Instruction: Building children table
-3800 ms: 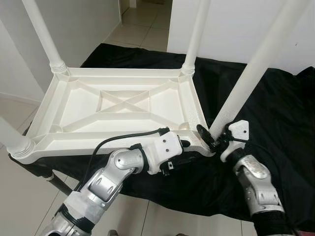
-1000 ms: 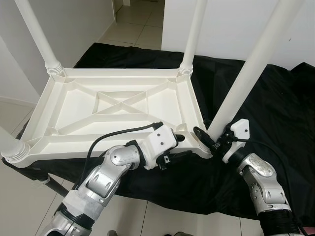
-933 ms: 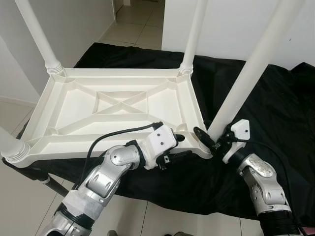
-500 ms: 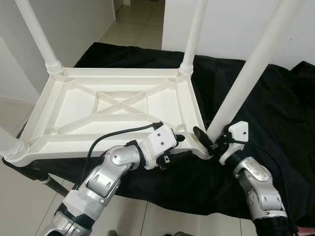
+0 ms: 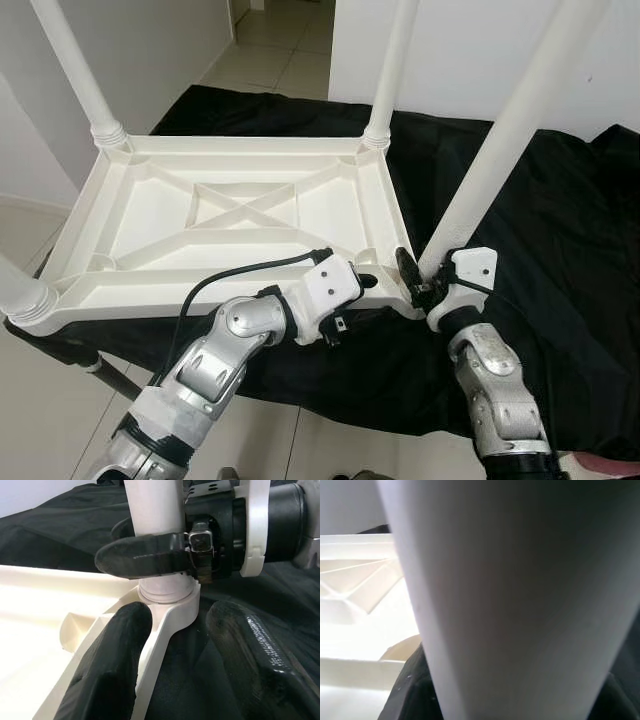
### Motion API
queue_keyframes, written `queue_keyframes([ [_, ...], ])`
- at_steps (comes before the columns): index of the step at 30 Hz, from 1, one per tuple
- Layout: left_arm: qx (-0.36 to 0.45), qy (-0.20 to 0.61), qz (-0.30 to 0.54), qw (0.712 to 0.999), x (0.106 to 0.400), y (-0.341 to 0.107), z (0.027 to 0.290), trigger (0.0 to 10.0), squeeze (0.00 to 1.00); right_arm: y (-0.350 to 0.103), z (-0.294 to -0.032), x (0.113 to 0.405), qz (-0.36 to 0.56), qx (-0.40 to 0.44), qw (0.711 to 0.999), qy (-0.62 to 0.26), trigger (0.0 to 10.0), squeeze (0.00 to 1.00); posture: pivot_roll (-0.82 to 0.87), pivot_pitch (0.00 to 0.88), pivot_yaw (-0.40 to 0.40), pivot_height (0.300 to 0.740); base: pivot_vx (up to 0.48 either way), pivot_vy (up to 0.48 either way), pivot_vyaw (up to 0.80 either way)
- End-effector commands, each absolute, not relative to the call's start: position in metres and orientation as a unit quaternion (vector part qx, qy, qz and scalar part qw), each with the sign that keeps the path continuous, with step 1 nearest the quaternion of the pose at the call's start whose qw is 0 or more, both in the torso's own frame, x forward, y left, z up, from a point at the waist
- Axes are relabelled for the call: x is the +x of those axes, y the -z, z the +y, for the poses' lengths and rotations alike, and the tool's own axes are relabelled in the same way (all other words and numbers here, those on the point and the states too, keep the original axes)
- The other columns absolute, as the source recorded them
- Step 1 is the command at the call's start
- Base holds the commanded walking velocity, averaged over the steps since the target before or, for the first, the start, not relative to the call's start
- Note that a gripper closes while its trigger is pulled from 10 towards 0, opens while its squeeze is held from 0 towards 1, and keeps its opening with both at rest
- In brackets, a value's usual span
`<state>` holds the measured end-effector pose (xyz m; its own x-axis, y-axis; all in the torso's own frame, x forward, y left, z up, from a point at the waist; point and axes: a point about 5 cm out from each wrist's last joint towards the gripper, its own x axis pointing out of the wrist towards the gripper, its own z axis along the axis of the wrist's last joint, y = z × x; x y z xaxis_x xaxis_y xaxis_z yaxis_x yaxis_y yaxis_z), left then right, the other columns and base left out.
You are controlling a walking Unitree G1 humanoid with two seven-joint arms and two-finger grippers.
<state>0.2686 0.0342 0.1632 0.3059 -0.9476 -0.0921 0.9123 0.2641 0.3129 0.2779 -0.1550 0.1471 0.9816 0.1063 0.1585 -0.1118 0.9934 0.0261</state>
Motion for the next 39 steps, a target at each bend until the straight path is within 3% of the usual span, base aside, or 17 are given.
queue_keyframes([
  [1, 0.156, 0.590, -0.048, 0.791, 0.266, -0.159, 0.034, 10.0, 0.00, -0.134, -0.161, 0.276, -0.042, 0.022, 0.999, -0.022, 10.0, 0.00, -0.04, 0.127, -0.016, 0.740, 0.000, 0.000, 0.00],
  [2, 0.154, 0.588, -0.046, 0.793, 0.266, -0.157, 0.034, 10.0, 0.00, -0.131, -0.159, 0.272, -0.037, 0.025, 0.999, 0.018, 10.0, 0.00, -0.04, 0.127, -0.022, 0.740, 0.000, 0.000, 0.00],
  [14, 0.149, 0.588, -0.044, 0.794, 0.264, -0.156, 0.031, 10.0, 0.00, -0.131, -0.150, 0.277, -0.028, 0.051, 0.988, 0.141, 10.0, 0.00, -0.02, 0.127, -0.034, 0.740, 0.000, 0.000, 0.00],
  [23, 0.149, 0.586, -0.045, 0.795, 0.265, -0.156, 0.032, 10.0, 0.00, -0.130, -0.145, 0.278, -0.019, 0.060, 0.986, 0.151, 10.0, 0.00, -0.01, 0.127, -0.042, 0.740, 0.000, 0.000, 0.00],
  [24, 0.149, 0.585, -0.045, 0.796, 0.265, -0.157, 0.032, 10.0, 0.00, -0.130, -0.143, 0.277, -0.021, 0.060, 0.987, 0.149, 10.0, 1.00, -0.01, 0.126, -0.045, 0.740, 0.000, 0.000, 0.00],
  [35, 0.148, 0.580, -0.043, 0.800, 0.264, -0.155, 0.034, 10.0, 0.00, -0.133, -0.144, 0.275, -0.044, 0.059, 0.992, 0.101, 10.0, 1.00, -0.01, 0.116, -0.049, 0.740, 0.000, 0.000, 0.00],
  [36, 0.148, 0.579, -0.043, 0.800, 0.263, -0.155, 0.034, 10.0, 0.00, -0.133, -0.145, 0.274, -0.045, 0.059, 0.993, 0.087, 10.0, 0.00, -0.01, 0.115, -0.049, 0.740, 0.000, 0.000, 0.00],
  [39, 0.148, 0.580, -0.042, 0.800, 0.263, -0.153, 0.035, 10.0, 0.00, -0.132, -0.145, 0.271, -0.053, 0.053, 0.996, 0.047, 10.0, 0.00, -0.01, 0.111, -0.045, 0.740, 0.000, 0.000, 0.00],
])
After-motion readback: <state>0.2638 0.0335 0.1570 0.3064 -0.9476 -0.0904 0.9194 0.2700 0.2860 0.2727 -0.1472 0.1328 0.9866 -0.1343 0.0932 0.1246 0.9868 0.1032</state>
